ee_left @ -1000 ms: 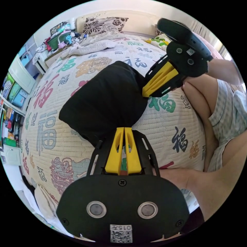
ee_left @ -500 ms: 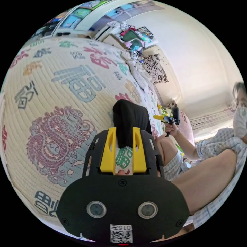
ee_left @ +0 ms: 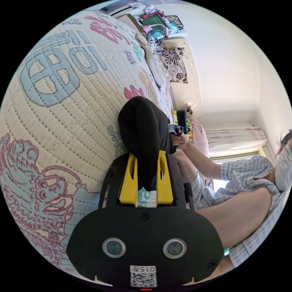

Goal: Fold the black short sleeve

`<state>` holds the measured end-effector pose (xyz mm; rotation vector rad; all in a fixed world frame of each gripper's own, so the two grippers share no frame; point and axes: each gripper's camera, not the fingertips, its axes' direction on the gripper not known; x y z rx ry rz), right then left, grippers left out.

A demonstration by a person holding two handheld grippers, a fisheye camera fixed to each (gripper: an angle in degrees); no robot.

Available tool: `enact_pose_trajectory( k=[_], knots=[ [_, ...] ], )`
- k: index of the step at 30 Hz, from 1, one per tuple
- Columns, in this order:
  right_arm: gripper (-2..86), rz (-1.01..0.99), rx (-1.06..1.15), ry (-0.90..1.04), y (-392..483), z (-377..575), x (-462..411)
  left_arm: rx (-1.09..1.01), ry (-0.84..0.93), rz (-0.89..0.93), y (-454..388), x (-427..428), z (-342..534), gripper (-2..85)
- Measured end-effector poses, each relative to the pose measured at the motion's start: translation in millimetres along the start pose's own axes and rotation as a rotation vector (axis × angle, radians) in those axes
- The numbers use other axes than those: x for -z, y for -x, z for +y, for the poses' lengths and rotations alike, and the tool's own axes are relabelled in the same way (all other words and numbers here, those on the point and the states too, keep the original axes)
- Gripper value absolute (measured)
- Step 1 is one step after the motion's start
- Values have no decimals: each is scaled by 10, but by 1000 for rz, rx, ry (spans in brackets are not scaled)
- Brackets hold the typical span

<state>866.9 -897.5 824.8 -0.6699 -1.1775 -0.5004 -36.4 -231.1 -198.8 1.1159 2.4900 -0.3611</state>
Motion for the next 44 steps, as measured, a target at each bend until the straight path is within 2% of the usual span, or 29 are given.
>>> enact_pose_trajectory(
  k=[6,9,12,17,20,25,28,31,33,34,35,37,40,42,44],
  knots=[
    [55,15,53,4,139,-131,-102,-18,-67,66,-335,337,87,69],
    [54,-54,136,60,407,-291,-426,-19,-148,95,-556,856,420,69],
    [54,-131,274,168,811,-515,-1065,27,-262,27,-791,1648,1025,67],
    [52,-271,473,397,1599,-801,-2631,257,-522,-186,-1270,2991,2485,64],
    [51,-326,497,500,1863,-843,-3383,385,-626,-303,-1492,3322,3133,65],
    [53,-108,423,658,1776,-776,-4276,642,-620,-531,-1291,3254,3443,76],
    [55,-219,420,648,1642,-796,-4245,694,-577,-646,-1304,2980,3326,83],
    [54,-206,447,593,1475,-868,-3945,657,-587,-816,-1732,2928,3166,86],
    [53,-193,404,532,1327,-931,-3732,653,-625,-1033,-2110,3027,3026,83],
    [52,-185,376,492,1241,-967,-3609,625,-713,-1214,-2431,3102,2894,83],
    [52,-177,350,450,1175,-997,-3512,543,-823,-1299,-2712,3174,2722,85],
    [55,-173,330,383,1134,-1032,-3426,386,-880,-1246,-2893,3257,2322,98],
    [96,-141,354,268,1240,-1113,-3444,292,-750,-1019,-2563,3201,1442,106],
    [108,-77,396,237,1408,-1204,-3551,293,-696,-993,-2275,3026,1058,106],
    [112,14,534,211,1754,-1297,-3752,366,-663,-829,-1909,2859,808,110]
  ],
)
